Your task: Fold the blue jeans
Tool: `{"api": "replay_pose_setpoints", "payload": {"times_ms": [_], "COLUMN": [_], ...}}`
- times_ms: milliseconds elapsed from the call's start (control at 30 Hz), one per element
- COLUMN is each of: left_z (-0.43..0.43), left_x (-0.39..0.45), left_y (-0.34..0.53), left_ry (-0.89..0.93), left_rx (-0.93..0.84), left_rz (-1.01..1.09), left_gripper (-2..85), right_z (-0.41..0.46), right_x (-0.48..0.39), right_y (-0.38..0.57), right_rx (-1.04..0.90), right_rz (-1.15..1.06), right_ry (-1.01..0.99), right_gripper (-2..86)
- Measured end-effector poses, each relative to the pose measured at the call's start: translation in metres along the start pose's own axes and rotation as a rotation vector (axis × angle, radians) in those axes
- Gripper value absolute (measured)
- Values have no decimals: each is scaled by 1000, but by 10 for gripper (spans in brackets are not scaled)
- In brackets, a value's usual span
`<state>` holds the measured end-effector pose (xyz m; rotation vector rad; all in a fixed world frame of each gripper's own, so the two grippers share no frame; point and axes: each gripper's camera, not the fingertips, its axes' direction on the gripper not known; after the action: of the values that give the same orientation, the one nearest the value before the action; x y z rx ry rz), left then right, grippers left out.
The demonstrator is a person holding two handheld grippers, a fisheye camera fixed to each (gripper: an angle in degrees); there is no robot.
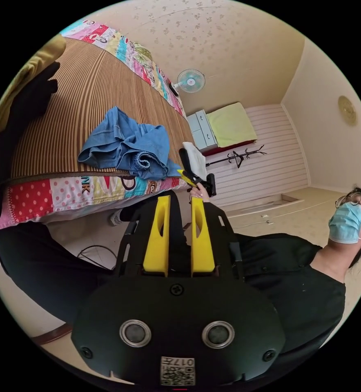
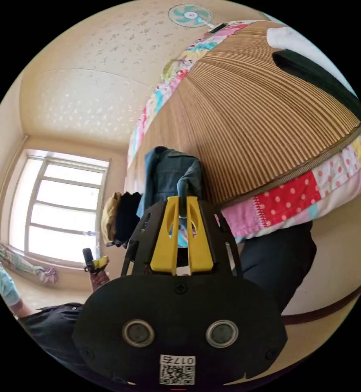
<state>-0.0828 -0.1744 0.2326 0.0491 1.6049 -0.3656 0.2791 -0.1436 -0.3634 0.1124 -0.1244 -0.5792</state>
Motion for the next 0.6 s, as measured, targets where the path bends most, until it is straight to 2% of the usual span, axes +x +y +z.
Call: {"api": "replay_pose_setpoints", "payload": {"times_ms": [100, 167, 333, 467, 600], "left_z": [16, 28, 49, 71, 104], "left_x": [0, 2, 19, 8, 20], "left_y": [-2, -5, -8, -12, 2], "left_ry": [-14, -18, -163, -97, -150], "left_rx": [-20, -38, 7, -17, -62], "left_rz": [9, 23, 61, 20, 67], "left_gripper": [95, 101, 133, 163, 201], "right_z": [-14, -19, -19, -23, -23], "right_x": [-55, -121, -245, -311, -359], "right_y": [5, 15, 49, 86, 130], "right_rx": [30, 42, 81, 155, 290], "right_rz": [-147, -336, -639, -775, -913], "right_ry": [-123, -176, -216, -280, -116], "right_gripper": [33, 30, 29, 27, 26]}}
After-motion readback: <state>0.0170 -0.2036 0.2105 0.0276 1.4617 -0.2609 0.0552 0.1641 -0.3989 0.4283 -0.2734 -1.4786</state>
